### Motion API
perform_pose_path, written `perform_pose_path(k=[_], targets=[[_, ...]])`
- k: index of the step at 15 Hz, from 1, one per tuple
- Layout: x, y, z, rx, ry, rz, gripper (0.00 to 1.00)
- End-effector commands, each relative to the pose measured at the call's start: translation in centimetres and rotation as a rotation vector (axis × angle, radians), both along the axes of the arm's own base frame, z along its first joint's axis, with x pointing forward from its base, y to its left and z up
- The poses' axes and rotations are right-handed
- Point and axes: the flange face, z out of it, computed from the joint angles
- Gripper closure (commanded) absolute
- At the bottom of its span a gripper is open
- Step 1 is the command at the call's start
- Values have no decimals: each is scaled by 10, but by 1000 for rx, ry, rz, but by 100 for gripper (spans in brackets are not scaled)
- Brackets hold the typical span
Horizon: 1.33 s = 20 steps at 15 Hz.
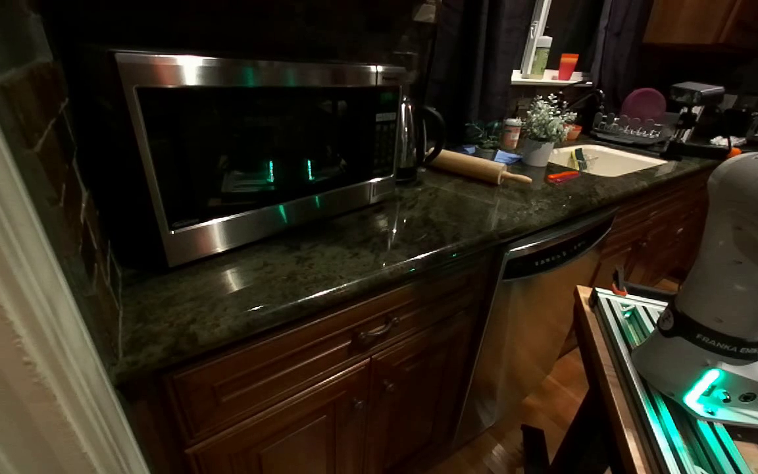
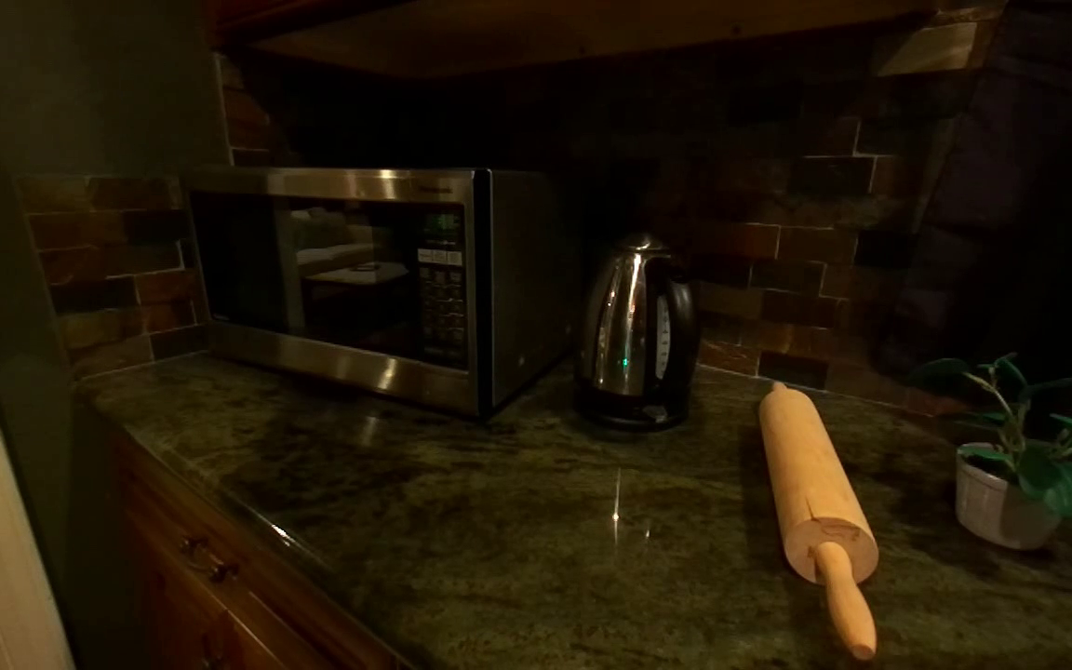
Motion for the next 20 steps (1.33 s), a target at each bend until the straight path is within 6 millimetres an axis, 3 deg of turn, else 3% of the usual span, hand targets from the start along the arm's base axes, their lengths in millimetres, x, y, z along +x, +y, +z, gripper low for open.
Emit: perform_pose_path(k=[1, 12, 20], targets=[[-6, 4, 4, -38, -1, -8, 0], [-31, 15, 8, -93, 204, -74, 0], [-70, 27, 17, -140, 317, -94, 0]])
